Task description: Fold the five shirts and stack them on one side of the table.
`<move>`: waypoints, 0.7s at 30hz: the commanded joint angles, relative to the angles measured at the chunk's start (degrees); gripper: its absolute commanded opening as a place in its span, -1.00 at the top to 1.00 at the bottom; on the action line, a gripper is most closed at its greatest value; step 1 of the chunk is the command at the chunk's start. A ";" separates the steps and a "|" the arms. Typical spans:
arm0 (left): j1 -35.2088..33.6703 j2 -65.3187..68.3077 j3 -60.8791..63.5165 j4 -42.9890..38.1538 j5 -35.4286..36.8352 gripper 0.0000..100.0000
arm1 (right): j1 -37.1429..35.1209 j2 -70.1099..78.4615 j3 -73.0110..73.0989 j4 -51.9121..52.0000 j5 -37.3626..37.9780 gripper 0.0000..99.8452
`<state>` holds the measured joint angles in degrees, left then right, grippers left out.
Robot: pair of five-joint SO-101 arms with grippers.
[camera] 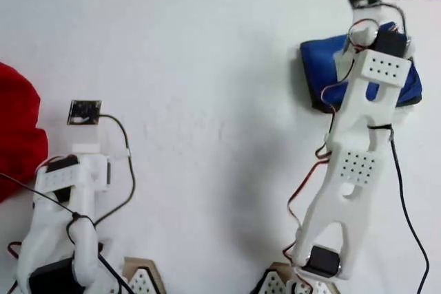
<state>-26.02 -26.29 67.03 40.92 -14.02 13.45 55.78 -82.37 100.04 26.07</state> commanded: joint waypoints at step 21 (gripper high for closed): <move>1.05 -1.14 -0.13 -0.79 0.09 0.94 | 4.70 -81.10 110.24 -26.24 -0.18 0.96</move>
<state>-25.93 -26.29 67.03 40.92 -14.02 19.25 -7.87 6.77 83.78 25.27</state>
